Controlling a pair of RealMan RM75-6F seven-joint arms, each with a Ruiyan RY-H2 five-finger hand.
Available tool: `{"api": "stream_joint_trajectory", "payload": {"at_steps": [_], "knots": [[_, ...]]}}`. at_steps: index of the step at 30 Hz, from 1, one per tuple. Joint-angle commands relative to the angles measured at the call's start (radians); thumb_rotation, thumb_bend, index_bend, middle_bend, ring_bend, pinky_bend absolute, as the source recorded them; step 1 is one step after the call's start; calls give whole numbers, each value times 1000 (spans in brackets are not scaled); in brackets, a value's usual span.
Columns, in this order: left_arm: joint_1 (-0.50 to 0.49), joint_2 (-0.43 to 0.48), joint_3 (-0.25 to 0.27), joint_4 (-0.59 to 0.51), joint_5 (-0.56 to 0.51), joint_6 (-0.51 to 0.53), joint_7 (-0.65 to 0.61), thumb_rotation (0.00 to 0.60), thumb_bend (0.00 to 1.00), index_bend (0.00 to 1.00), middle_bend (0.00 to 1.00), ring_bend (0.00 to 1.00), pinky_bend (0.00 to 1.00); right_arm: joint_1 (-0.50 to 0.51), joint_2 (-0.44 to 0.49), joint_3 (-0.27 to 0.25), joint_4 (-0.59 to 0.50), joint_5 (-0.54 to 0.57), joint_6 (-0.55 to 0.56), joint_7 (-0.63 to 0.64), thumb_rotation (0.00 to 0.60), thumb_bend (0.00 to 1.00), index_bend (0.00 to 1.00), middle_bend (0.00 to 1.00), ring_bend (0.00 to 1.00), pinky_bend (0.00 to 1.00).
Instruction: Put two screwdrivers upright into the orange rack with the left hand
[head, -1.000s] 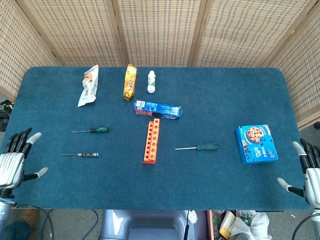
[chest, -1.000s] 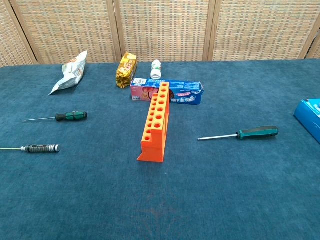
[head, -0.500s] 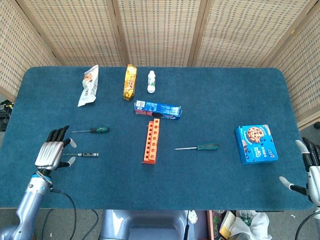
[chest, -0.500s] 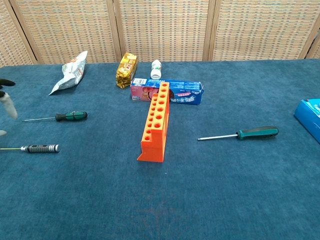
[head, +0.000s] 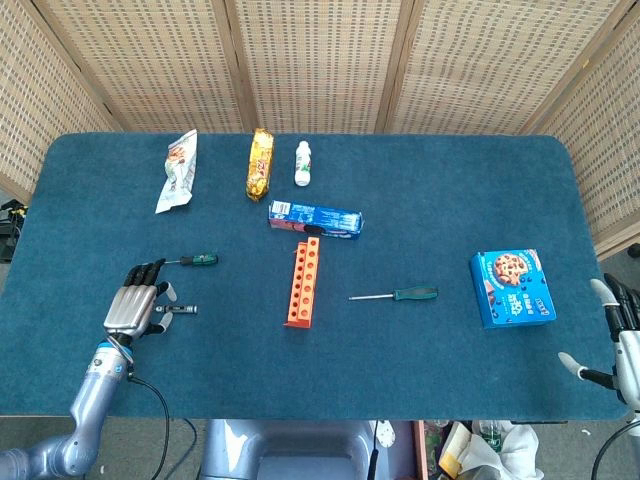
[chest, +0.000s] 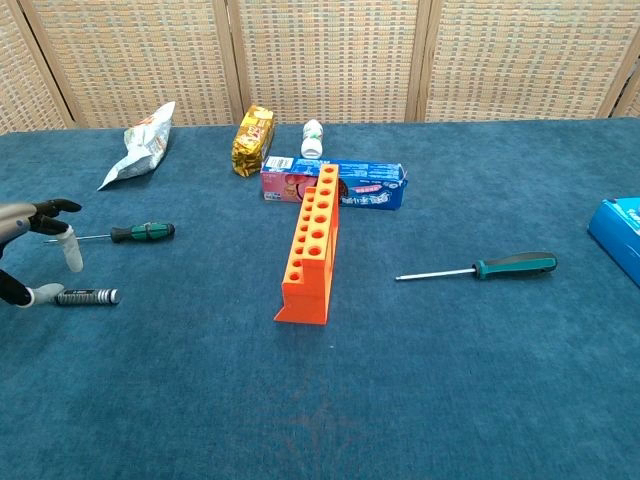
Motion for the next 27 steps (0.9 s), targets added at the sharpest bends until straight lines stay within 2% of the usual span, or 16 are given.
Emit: {"api": "stream_joint_trajectory", "payload": {"at_steps": [1, 27], "knots": [[-8, -17, 4, 15, -13, 1, 13, 600, 371, 443, 0, 0, 0, 0, 2, 1, 0, 2, -1, 5, 600, 0, 0, 0, 0, 0], [-46, -110, 23, 124, -33, -5, 16, 600, 370, 462, 0, 0, 0, 5, 6, 7, 15, 13, -12, 45, 600, 0, 0, 0, 0, 0]]}}
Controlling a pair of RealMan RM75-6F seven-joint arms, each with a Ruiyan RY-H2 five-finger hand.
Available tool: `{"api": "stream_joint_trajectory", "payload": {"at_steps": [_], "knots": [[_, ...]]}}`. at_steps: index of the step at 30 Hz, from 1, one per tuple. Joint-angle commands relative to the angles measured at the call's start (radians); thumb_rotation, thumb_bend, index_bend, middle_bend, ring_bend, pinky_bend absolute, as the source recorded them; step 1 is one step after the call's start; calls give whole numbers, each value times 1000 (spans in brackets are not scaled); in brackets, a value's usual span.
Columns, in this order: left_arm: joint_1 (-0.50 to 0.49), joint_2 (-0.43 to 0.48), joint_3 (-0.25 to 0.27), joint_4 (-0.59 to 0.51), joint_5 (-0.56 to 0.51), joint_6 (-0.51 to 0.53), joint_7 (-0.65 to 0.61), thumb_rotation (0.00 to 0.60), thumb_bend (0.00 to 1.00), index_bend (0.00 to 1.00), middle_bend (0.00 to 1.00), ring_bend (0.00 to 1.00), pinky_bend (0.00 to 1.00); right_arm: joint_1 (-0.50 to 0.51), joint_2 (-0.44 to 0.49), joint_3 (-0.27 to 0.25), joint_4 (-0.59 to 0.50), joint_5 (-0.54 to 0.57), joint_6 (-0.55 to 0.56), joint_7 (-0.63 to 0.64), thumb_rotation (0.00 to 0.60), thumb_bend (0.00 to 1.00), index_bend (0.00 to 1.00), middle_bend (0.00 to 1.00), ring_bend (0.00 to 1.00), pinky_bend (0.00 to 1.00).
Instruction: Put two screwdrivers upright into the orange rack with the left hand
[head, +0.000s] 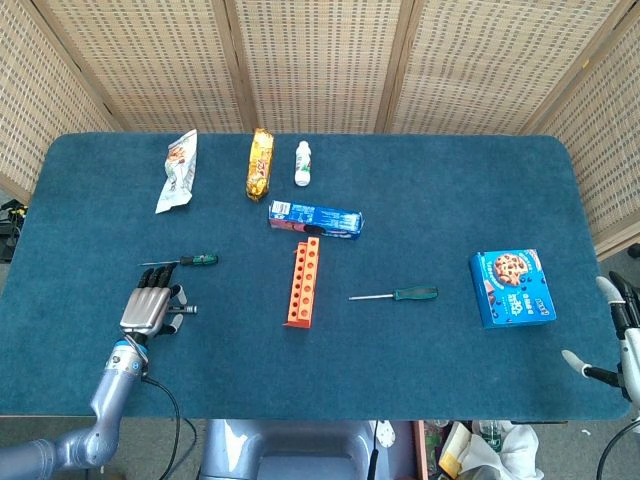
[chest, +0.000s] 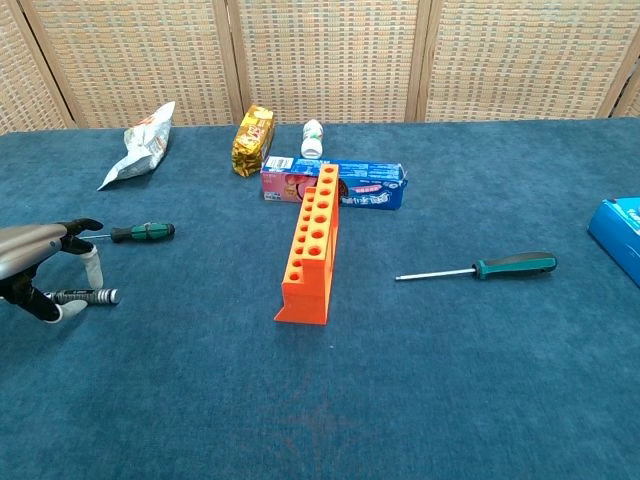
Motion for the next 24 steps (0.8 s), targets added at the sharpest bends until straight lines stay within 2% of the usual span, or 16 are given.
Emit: {"api": "stream_joint_trajectory", "payload": {"at_steps": [1, 11, 17, 24], "knots": [[-2, -9, 3, 11, 4, 2, -2, 600, 369, 462, 0, 0, 0, 0, 0, 1, 1, 1, 0, 0, 600, 0, 0, 0, 0, 0], [-9, -37, 2, 39, 5, 1, -6, 600, 370, 474, 0, 0, 0, 1, 1, 1, 1, 3, -3, 7, 600, 0, 0, 0, 0, 0], [-7, -47, 2, 47, 21, 16, -17, 600, 369, 543, 0, 0, 0, 2, 2, 1, 3, 3, -5, 14, 600, 0, 0, 0, 0, 0], [-2, -20, -12, -3, 38, 34, -46, 600, 369, 556, 0, 0, 0, 3, 5, 2, 4, 8, -10, 21, 600, 0, 0, 0, 0, 0]]}}
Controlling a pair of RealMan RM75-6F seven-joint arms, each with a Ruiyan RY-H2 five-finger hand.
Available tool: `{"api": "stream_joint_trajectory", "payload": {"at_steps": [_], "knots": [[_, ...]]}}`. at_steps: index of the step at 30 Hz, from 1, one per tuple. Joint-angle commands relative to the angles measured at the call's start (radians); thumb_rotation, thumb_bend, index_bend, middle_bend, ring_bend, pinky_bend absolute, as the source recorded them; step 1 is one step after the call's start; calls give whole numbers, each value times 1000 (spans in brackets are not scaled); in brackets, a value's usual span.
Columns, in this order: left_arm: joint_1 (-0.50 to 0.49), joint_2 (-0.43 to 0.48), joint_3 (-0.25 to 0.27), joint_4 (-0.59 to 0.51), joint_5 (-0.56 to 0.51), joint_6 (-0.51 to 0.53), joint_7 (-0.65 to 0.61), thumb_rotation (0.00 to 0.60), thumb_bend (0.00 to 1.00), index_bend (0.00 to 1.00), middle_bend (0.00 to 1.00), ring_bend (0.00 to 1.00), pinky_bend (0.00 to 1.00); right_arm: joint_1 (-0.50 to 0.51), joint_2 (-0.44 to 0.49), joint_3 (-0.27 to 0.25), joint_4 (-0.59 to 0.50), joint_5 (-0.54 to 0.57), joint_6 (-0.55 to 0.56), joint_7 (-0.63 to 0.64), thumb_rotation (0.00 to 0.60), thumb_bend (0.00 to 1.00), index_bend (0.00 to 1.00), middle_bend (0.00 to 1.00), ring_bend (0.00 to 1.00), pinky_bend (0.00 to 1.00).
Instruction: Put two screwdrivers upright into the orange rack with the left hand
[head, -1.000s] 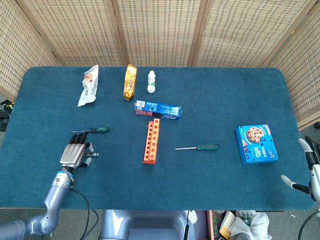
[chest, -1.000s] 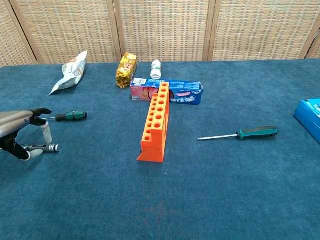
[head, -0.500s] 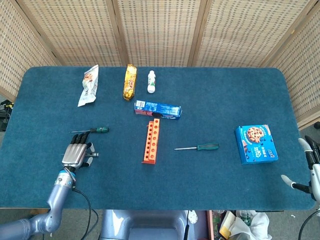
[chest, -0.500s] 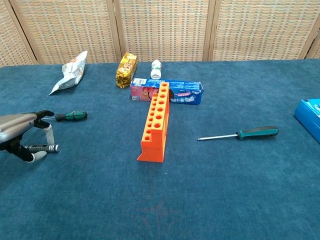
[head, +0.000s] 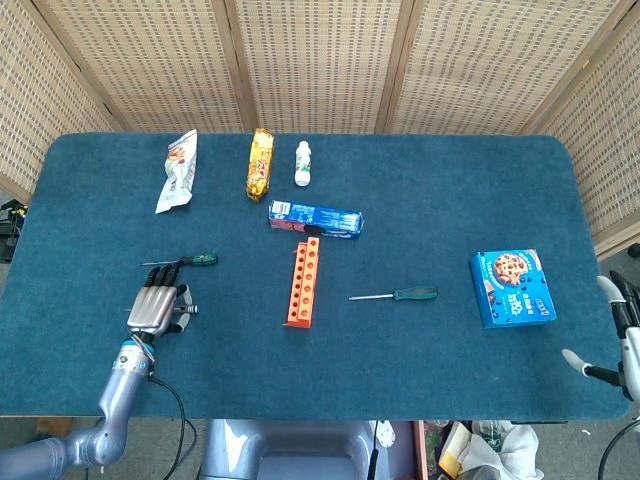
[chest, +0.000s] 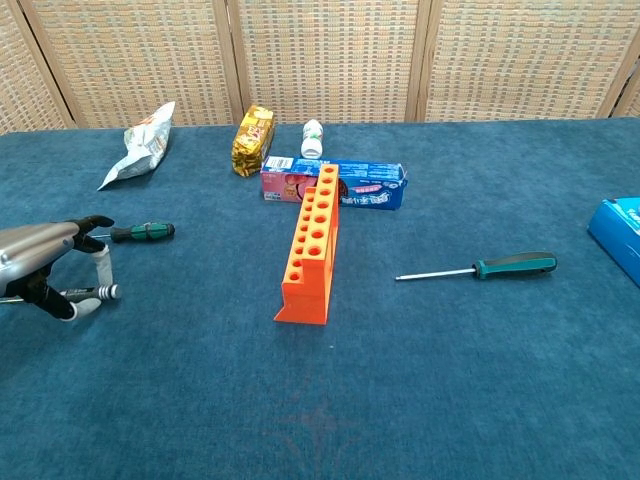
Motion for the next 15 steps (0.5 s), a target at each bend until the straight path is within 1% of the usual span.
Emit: {"api": "stream_joint_trajectory", "payload": {"at_steps": [1, 10, 12, 15], "knots": [[6, 31, -14, -50, 21, 18, -34, 600, 369, 556, 0, 0, 0, 0, 1, 0, 1, 1, 0, 2, 600, 0, 0, 0, 0, 0], [33, 192, -46, -287, 148, 81, -192, 600, 369, 564, 0, 0, 0, -1, 2, -1, -1, 0, 1, 3, 600, 0, 0, 0, 0, 0], [38, 233, -51, -350, 176, 76, -254, 600, 370, 565, 0, 0, 0, -1, 2, 0, -3, 0, 1, 3, 600, 0, 0, 0, 0, 0], [39, 284, -51, -414, 204, 50, -332, 600, 381, 565, 0, 0, 0, -1, 3, -1, -4, 0, 1, 1, 600, 0, 0, 0, 0, 0]]}}
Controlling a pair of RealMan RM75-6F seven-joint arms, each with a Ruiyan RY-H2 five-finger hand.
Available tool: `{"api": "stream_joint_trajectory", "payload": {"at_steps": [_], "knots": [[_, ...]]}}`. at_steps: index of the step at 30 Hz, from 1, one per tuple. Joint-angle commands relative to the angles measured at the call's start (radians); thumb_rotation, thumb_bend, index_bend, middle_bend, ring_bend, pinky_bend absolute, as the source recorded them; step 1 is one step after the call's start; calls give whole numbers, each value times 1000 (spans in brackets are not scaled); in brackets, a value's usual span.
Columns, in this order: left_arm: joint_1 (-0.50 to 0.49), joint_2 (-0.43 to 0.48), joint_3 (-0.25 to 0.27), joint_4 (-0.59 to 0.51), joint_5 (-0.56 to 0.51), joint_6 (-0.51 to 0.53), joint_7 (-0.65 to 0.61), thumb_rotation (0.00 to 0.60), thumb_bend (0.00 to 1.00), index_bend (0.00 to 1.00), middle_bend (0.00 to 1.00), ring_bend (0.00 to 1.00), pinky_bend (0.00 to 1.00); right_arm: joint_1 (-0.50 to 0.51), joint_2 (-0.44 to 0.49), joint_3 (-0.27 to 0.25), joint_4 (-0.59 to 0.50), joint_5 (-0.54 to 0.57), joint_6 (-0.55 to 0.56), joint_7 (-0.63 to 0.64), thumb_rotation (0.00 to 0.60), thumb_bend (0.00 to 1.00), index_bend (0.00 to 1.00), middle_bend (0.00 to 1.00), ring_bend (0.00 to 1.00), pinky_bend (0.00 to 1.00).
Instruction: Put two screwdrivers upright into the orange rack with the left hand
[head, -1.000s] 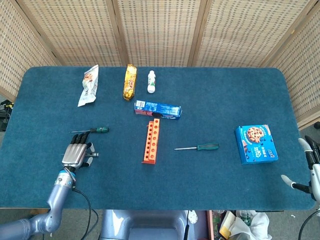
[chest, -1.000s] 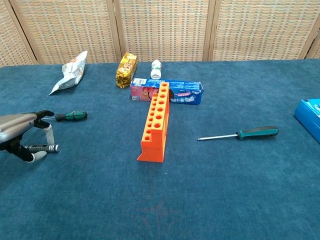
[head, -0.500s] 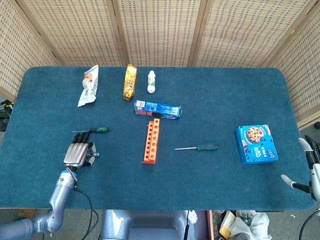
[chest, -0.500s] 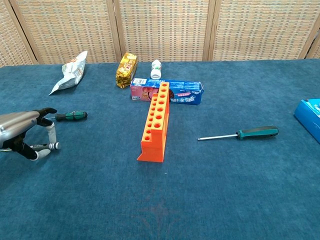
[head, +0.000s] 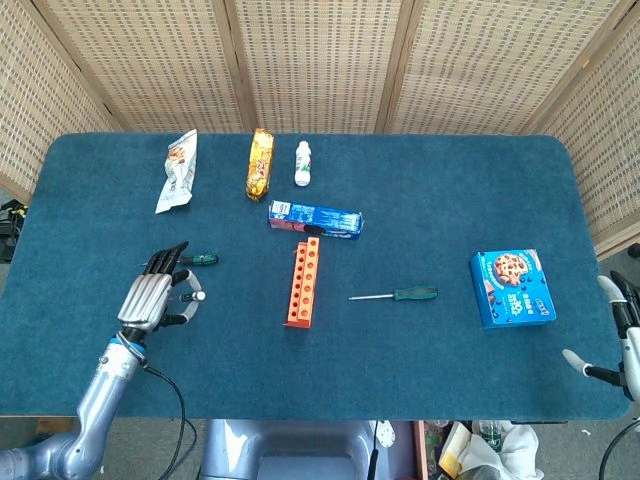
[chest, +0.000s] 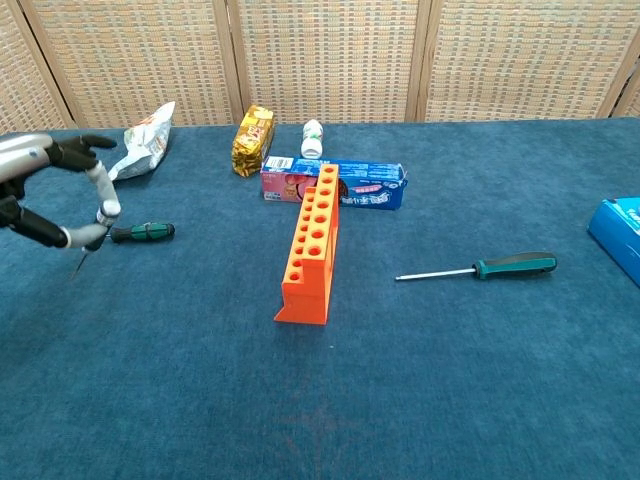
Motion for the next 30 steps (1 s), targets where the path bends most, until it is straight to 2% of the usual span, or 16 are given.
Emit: {"api": "stream_joint_trajectory", "payload": {"at_steps": [1, 6, 12, 17, 21, 25, 30], "knots": [[7, 89, -9, -106, 60, -26, -124, 600, 385, 565, 0, 0, 0, 0, 0, 0, -1, 0, 0, -1, 600, 0, 0, 0, 0, 0], [1, 161, -34, -200, 118, -23, -223, 600, 391, 565, 0, 0, 0, -2, 2, 1, -3, 3, 3, 1, 600, 0, 0, 0, 0, 0], [-19, 189, -81, -286, 142, -29, -373, 600, 405, 565, 0, 0, 0, -1, 2, 3, 0, 8, -1, 3, 600, 0, 0, 0, 0, 0], [-46, 161, -119, -298, 147, -21, -452, 600, 406, 565, 0, 0, 0, 0, 1, 3, 0, 9, -4, 0, 600, 0, 0, 0, 0, 0], [-102, 100, -159, -300, 96, -73, -562, 600, 416, 565, 0, 0, 0, 3, -2, 3, 1, 12, -9, -7, 600, 0, 0, 0, 0, 0], [-137, 70, -168, -304, 47, -130, -629, 600, 423, 565, 0, 0, 0, 4, -3, 5, 4, 17, -12, -8, 600, 0, 0, 0, 0, 0], [-166, 52, -154, -299, 4, -170, -609, 600, 434, 565, 0, 0, 0, 4, -2, 9, 8, 26, -15, 0, 600, 0, 0, 0, 0, 0]]}}
